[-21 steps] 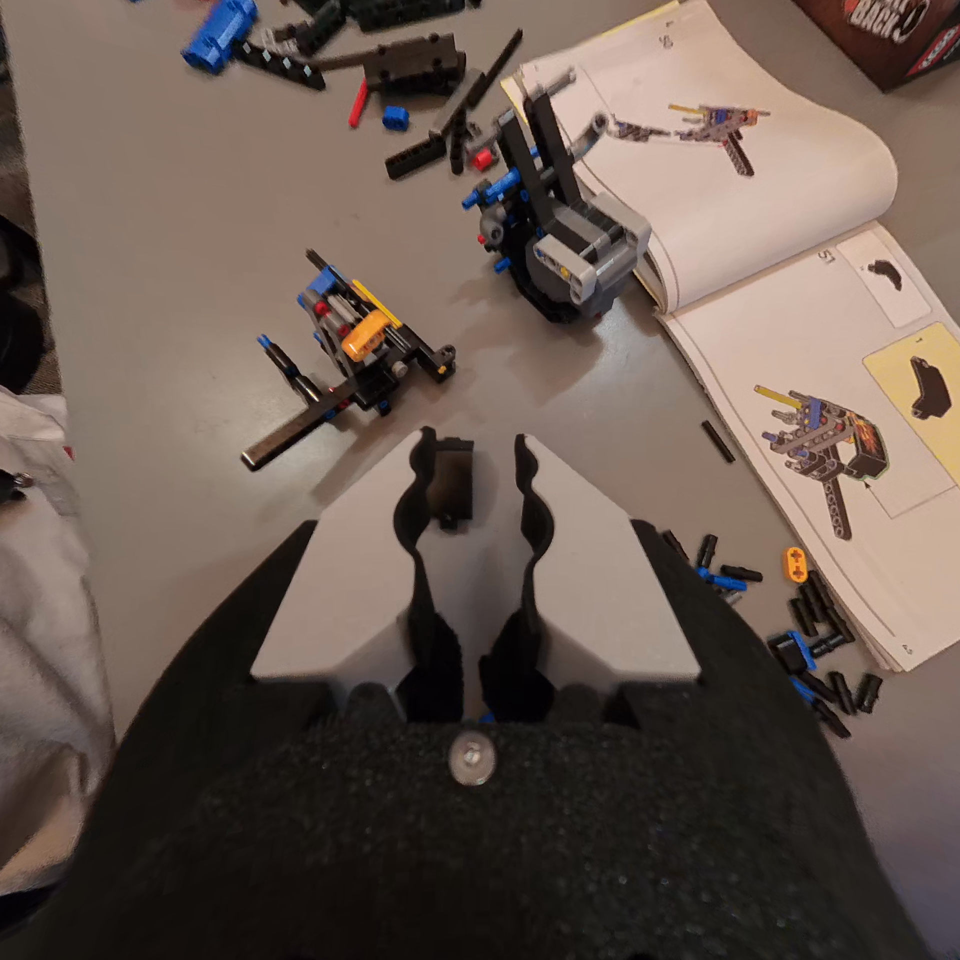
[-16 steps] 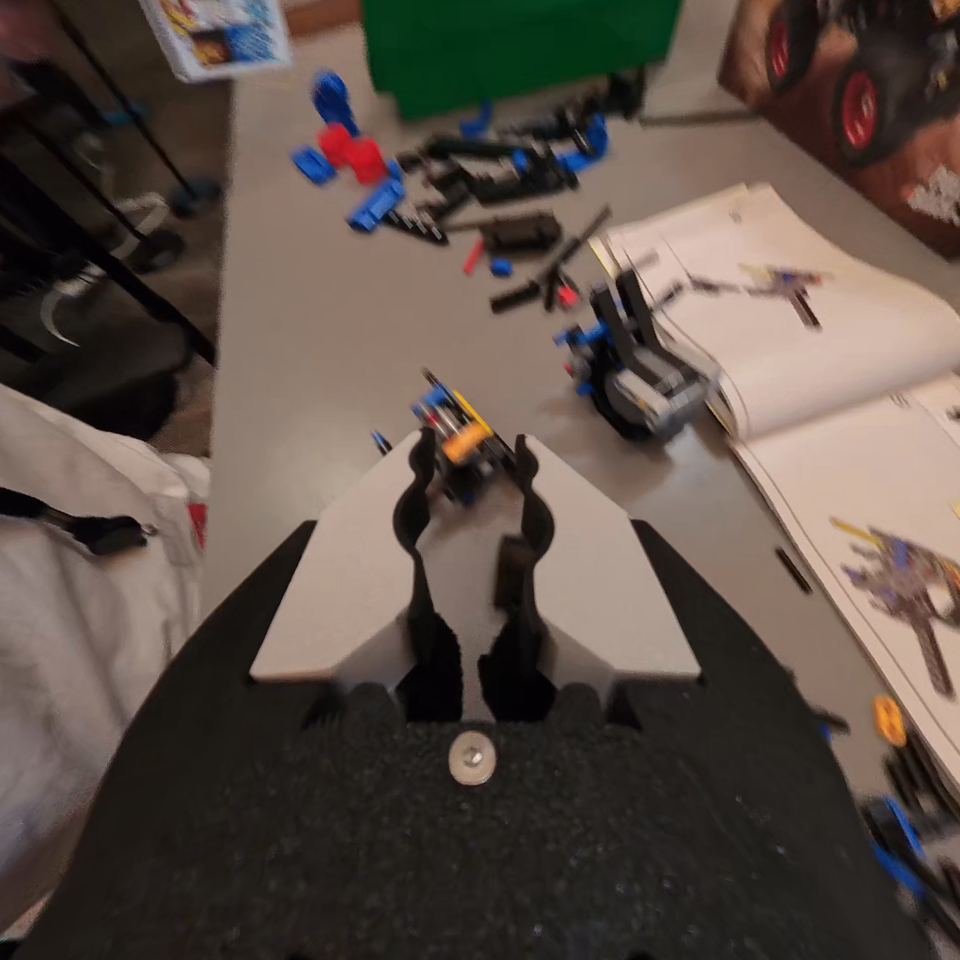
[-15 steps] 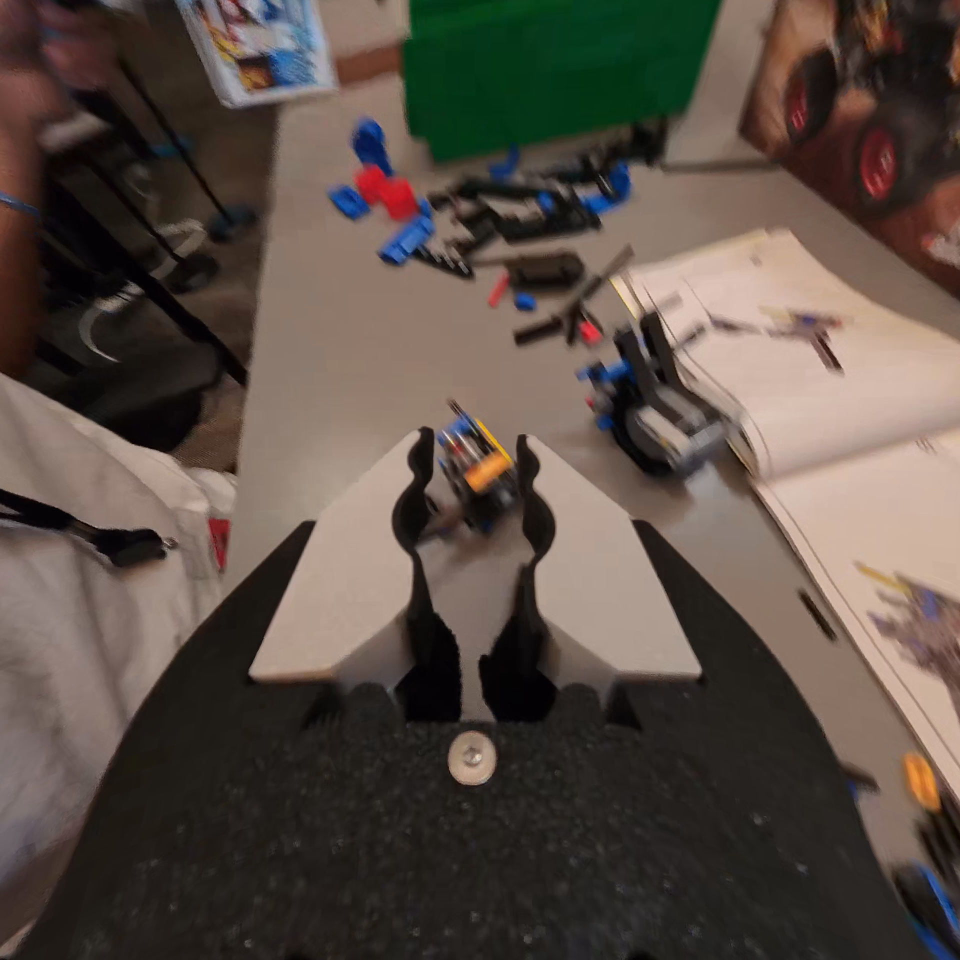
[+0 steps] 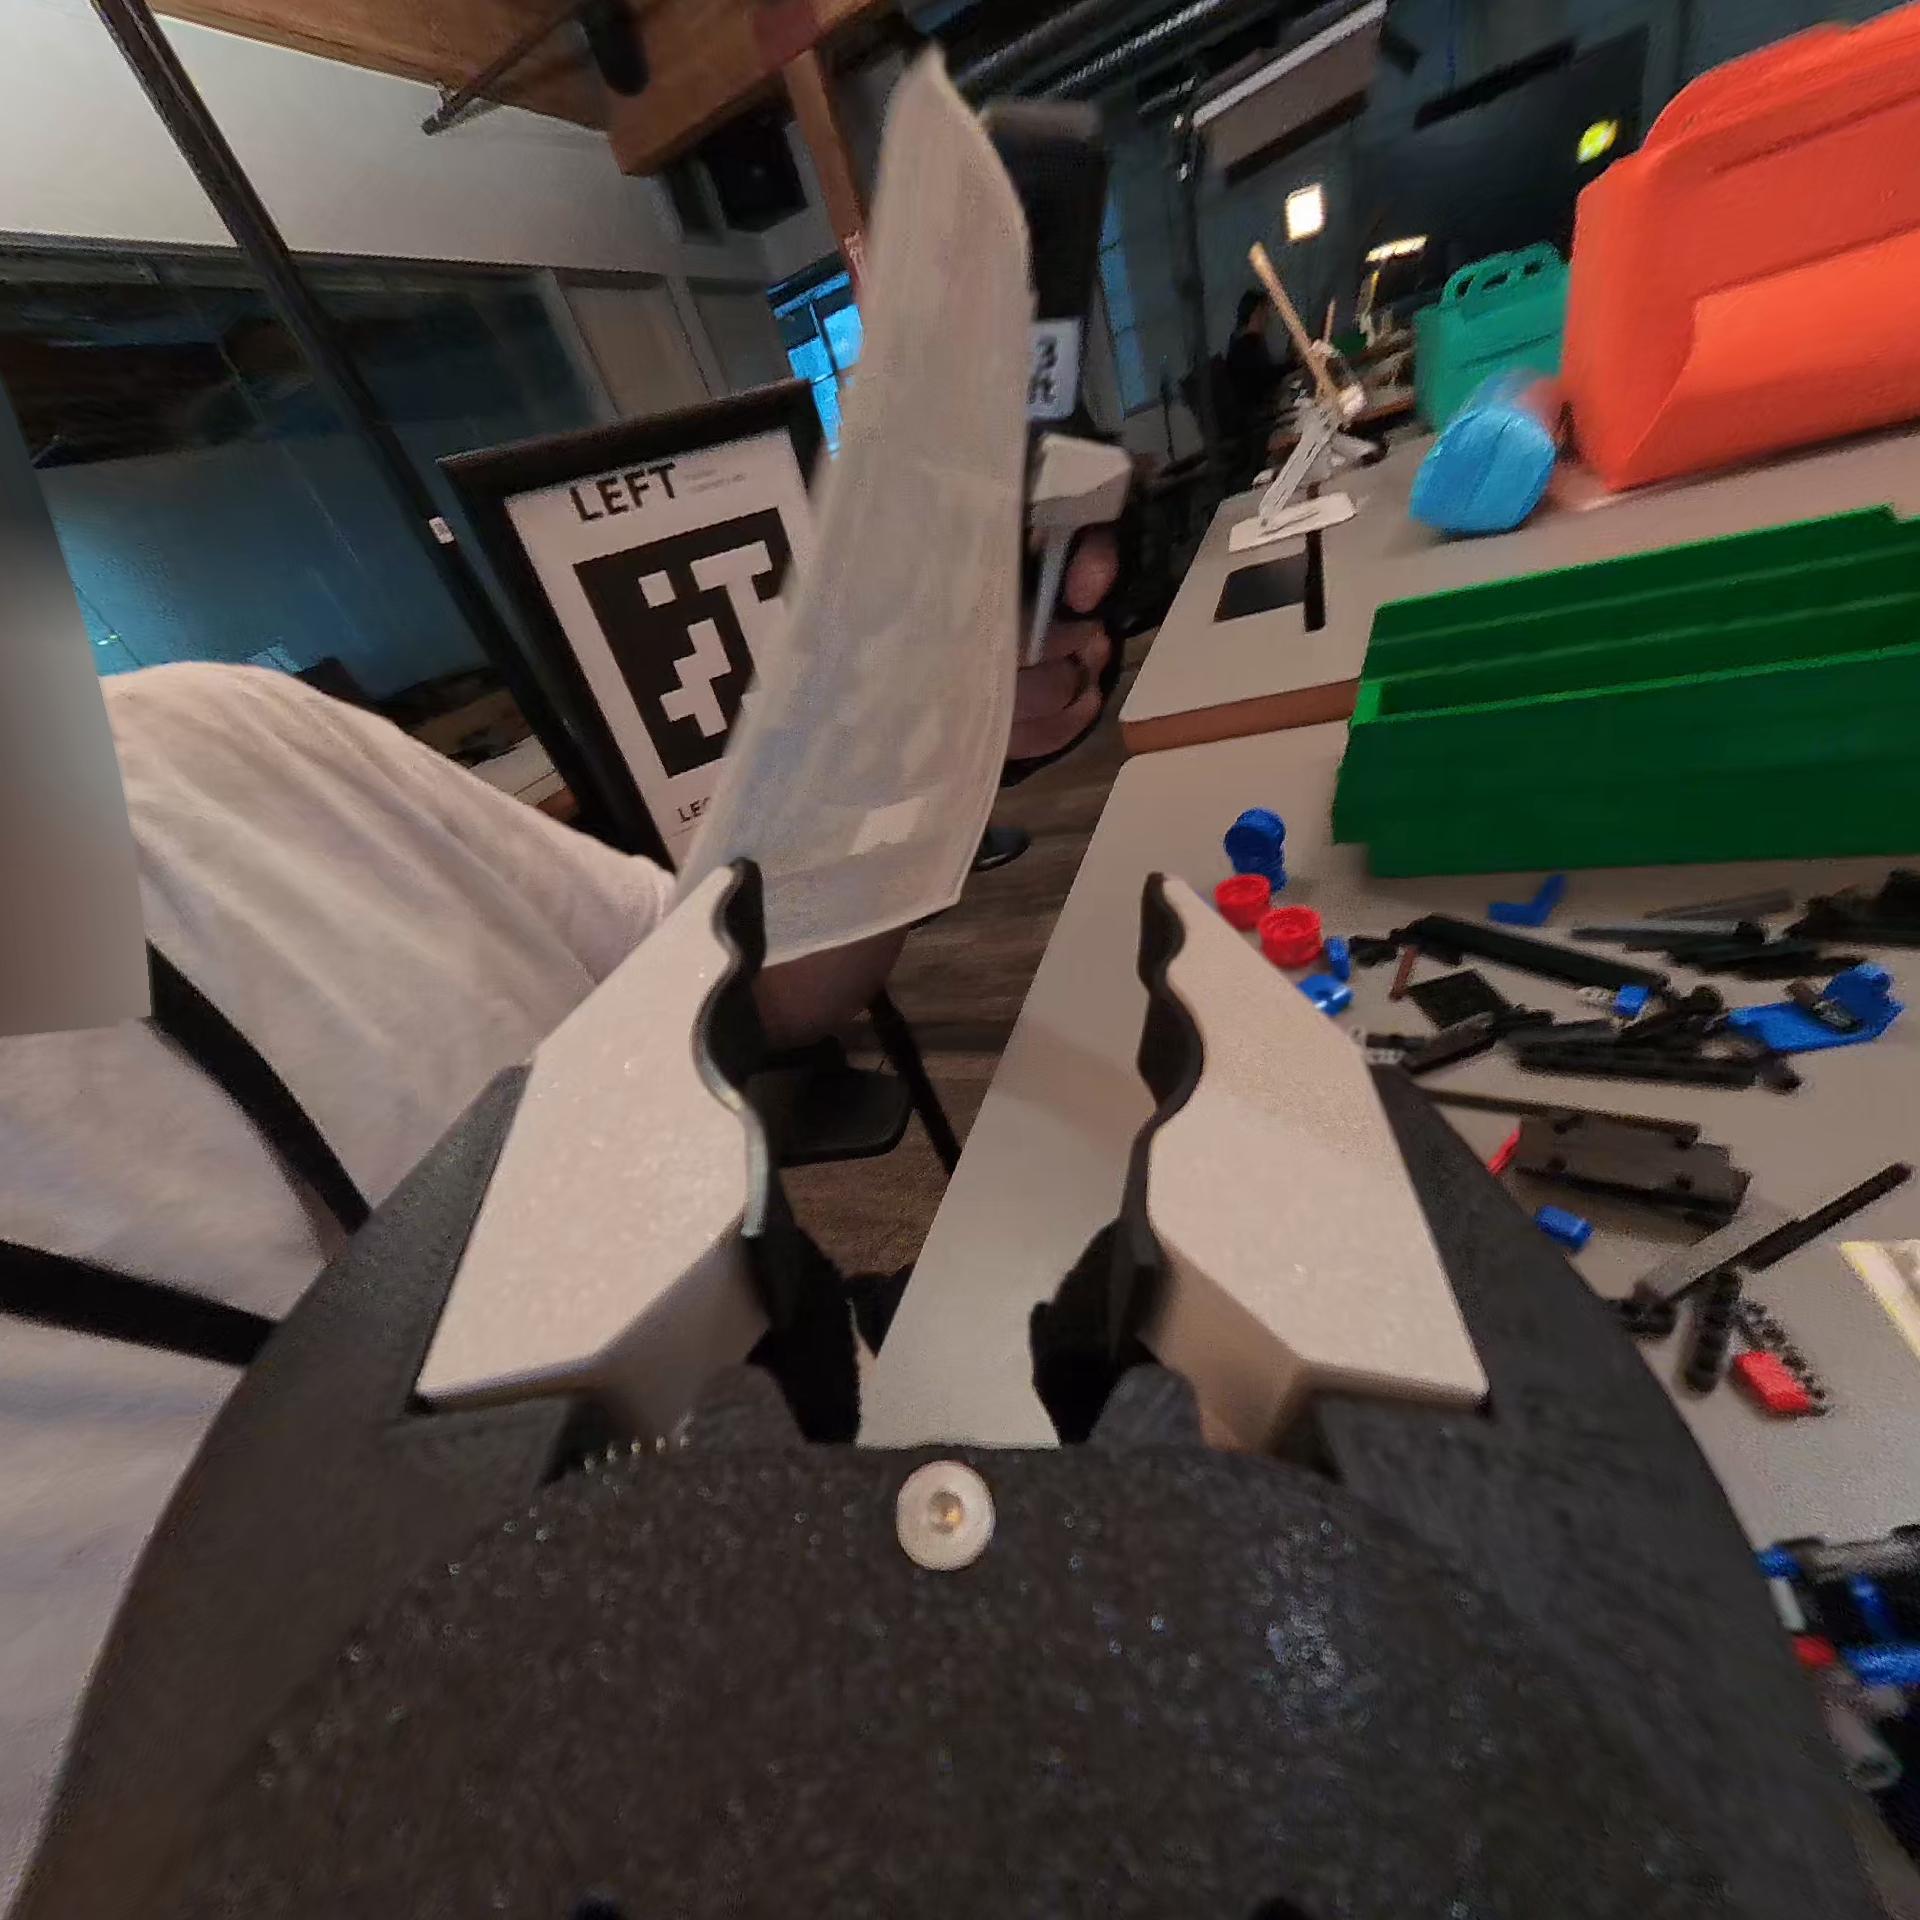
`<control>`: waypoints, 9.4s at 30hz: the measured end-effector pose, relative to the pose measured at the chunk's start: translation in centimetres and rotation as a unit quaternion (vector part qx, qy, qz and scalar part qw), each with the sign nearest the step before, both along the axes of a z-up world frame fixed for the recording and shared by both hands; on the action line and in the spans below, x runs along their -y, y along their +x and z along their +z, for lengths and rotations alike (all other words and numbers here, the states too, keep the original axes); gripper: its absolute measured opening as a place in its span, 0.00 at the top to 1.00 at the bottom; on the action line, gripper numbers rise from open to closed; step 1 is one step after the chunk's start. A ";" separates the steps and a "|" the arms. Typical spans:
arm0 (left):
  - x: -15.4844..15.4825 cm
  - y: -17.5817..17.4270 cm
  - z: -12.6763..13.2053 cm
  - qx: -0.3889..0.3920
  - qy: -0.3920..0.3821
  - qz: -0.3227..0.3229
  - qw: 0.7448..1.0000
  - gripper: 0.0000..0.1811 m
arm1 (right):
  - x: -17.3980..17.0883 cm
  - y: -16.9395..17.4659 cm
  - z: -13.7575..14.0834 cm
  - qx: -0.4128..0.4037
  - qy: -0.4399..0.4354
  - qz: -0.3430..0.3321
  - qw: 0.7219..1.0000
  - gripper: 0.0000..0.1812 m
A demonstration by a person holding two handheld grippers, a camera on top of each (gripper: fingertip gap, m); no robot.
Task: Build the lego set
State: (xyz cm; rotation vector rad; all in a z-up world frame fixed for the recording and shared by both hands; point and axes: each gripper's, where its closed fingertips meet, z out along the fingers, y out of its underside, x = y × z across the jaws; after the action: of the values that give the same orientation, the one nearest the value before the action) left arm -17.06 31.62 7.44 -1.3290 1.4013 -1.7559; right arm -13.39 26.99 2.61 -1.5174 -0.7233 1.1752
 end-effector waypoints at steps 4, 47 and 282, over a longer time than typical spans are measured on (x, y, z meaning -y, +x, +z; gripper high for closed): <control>-0.9 2.2 -0.7 -0.011 0.007 0.009 1.000 1.00 | 0.3 1.9 -0.9 -0.005 -0.015 -0.021 1.000 0.66; 1.0 9.1 -10.4 -0.032 -0.131 -0.065 0.989 0.93 | -2.5 11.1 -3.5 -0.155 -0.118 -0.156 0.968 1.00; 6.9 19.3 -25.0 -0.336 0.530 -0.277 0.727 0.82 | 13.3 19.4 -7.8 0.083 0.146 -0.555 0.815 1.00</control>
State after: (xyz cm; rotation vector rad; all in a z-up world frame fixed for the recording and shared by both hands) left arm 2.29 24.72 -17.58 -0.8674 2.7979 -0.3100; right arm 6.01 13.64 -5.19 -1.4083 -0.0206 0.0326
